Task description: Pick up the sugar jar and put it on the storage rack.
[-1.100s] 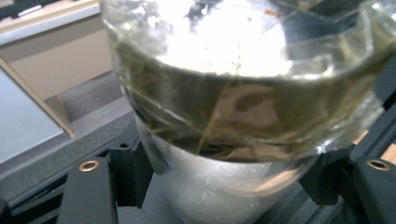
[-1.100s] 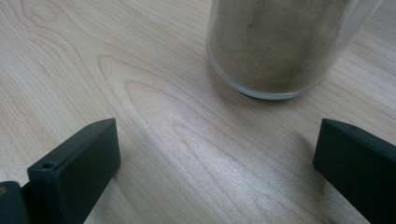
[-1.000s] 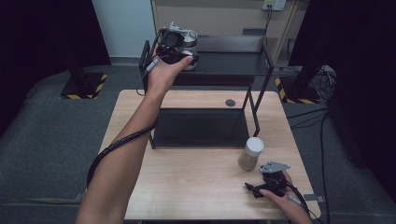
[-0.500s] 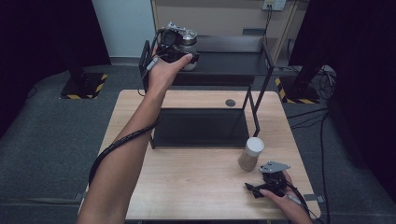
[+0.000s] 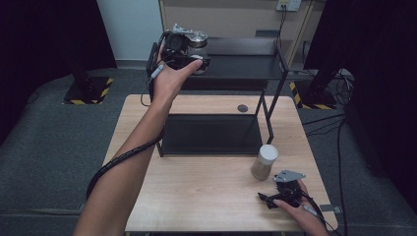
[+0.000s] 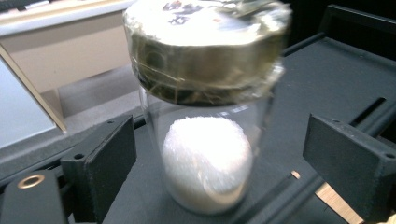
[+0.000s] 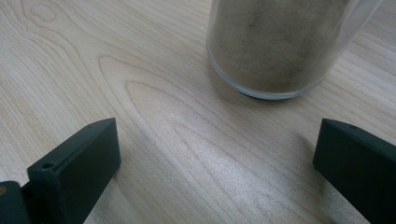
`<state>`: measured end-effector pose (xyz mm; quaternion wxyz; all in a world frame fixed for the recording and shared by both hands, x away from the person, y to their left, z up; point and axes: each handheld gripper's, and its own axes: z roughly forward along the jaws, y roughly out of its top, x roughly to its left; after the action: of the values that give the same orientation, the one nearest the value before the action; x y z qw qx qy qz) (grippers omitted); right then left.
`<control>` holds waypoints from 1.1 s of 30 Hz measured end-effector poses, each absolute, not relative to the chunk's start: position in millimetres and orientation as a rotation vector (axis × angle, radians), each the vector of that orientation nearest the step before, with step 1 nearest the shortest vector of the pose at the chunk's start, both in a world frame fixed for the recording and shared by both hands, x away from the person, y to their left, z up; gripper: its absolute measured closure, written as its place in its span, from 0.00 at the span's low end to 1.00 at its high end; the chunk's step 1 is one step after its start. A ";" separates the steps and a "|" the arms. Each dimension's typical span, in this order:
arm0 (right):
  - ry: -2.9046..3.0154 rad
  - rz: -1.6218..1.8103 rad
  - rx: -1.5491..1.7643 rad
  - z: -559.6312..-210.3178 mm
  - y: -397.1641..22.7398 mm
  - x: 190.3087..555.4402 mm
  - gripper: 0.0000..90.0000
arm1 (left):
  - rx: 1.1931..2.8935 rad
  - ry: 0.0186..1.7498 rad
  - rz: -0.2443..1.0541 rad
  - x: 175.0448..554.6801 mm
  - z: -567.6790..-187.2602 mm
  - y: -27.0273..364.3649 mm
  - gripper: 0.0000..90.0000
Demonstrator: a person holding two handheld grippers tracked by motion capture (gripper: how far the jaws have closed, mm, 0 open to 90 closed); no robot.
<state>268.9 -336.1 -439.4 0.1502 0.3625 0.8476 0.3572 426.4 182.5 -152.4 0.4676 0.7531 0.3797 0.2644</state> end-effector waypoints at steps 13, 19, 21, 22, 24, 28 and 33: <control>2.434 1.026 1.043 -439.4 -335.9 268.5 0.01 | 1.868 0.777 0.665 386.1 -142.6 199.3 0.12; 2.434 1.026 1.043 -439.4 -335.9 268.5 0.01 | 1.905 0.682 0.651 380.2 -141.6 201.1 0.15; 2.434 1.025 1.043 -439.4 -335.9 268.5 0.01 | 1.915 0.653 0.633 381.8 -141.7 201.9 0.14; 2.434 1.026 1.044 -439.4 -335.9 268.4 0.01 | 1.917 0.632 0.626 382.8 -142.3 202.5 0.14; 2.434 1.025 1.043 -439.4 -335.9 268.4 0.01 | 1.937 0.589 0.606 386.7 -141.7 202.9 0.14; 2.433 1.025 1.044 -439.4 -335.9 268.3 0.01 | 1.952 0.520 0.605 392.8 -142.9 205.2 0.14; 2.434 1.026 1.044 -439.4 -335.9 268.3 0.01 | 1.973 0.382 0.525 415.0 -149.3 217.6 0.16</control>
<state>268.3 -335.9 -439.4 0.1504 0.3635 0.8472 0.3570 415.0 217.6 -149.3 0.5075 0.8184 0.1586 0.2178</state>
